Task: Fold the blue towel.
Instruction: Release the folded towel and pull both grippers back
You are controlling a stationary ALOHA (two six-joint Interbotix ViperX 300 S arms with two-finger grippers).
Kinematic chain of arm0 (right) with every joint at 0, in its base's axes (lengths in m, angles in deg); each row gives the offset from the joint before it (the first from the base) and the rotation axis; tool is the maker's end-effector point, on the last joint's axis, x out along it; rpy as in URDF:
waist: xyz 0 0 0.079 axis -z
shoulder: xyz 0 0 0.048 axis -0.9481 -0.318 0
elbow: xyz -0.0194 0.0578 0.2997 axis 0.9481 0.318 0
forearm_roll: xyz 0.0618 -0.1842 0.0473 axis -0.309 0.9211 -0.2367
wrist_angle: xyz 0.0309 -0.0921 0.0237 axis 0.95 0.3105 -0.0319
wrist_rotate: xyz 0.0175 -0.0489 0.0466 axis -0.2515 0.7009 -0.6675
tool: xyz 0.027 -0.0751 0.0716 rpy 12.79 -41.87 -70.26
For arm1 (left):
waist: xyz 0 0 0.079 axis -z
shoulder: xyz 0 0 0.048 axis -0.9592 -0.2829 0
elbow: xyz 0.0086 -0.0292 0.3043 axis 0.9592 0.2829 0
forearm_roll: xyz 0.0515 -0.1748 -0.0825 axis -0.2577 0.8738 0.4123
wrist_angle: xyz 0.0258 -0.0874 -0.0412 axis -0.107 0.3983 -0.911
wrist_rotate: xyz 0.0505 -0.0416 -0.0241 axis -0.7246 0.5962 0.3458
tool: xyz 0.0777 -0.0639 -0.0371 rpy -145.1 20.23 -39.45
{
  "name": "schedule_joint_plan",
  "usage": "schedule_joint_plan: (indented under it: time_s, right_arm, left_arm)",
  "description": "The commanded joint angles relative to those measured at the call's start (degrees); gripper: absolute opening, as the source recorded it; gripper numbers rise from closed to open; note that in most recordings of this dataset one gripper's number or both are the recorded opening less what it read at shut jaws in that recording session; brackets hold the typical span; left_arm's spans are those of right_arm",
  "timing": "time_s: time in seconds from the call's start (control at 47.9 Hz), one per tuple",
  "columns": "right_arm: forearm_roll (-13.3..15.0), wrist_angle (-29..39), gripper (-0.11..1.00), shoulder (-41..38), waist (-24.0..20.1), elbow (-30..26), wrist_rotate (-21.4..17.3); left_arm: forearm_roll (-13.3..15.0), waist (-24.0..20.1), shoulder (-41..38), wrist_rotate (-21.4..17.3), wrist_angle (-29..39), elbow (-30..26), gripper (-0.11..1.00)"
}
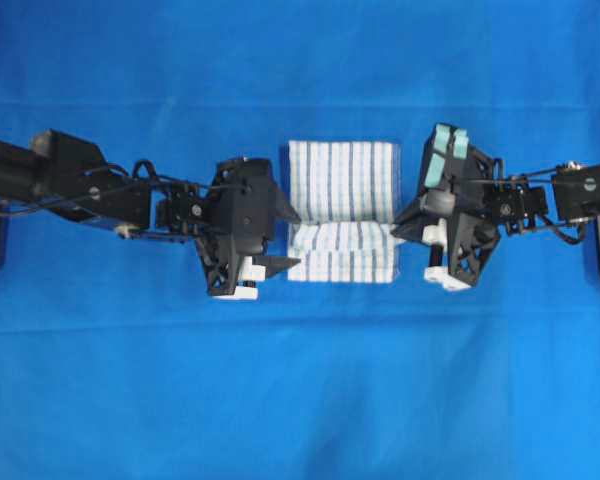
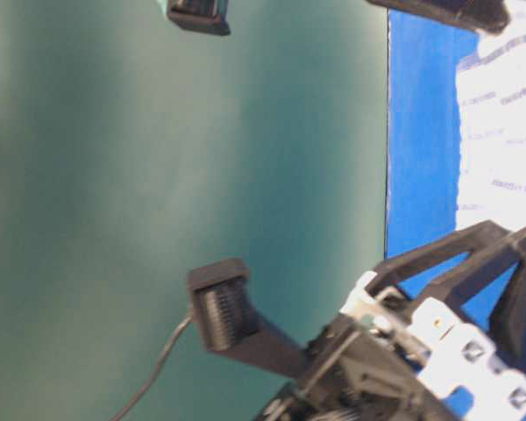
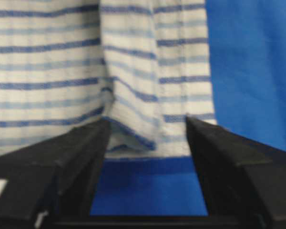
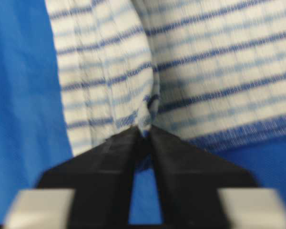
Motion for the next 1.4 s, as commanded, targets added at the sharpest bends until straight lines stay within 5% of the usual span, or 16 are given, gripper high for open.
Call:
schedule_joint_plan:
  time_s: [0.0, 0.083, 0.146, 0.376, 0.918, 1.378]
  right_arm:
    - [-0.5, 1.1, 0.32, 1.6, -1.1, -2.3, 0.2]
    - [-0.5, 4.0, 0.58, 3.1, -1.8, -3.9, 0.4]
    - [-0.4, 6.2, 0.66, 4.4, -2.1, -4.7, 0.4]
    - [0.2, 14.6, 0.60, 12.5, -2.4, -6.9, 1.2]
    - [8.3, 25.6, 0.60, 44.0, -2.4, -2.5, 1.2]
    - [10.7, 22.3, 0.60, 57.3, -2.4, 10.0, 0.6]
  left_arm:
    - [0.1, 0.1, 5.1, -0.4, 1.9, -0.2, 0.59]
    - [0.1, 0.1, 8.3, -0.7, 4.4, -0.1, 0.58]
    - [0.1, 0.1, 11.2, -1.1, 6.6, 0.2, 0.58]
    - [0.1, 0.2, 19.7, -3.9, 10.9, 1.7, 0.58]
    - [0.1, -1.1, 44.9, -3.1, 11.0, 12.7, 0.58]
    - [0.2, -2.1, 65.8, -1.8, 11.0, 26.0, 0.58]
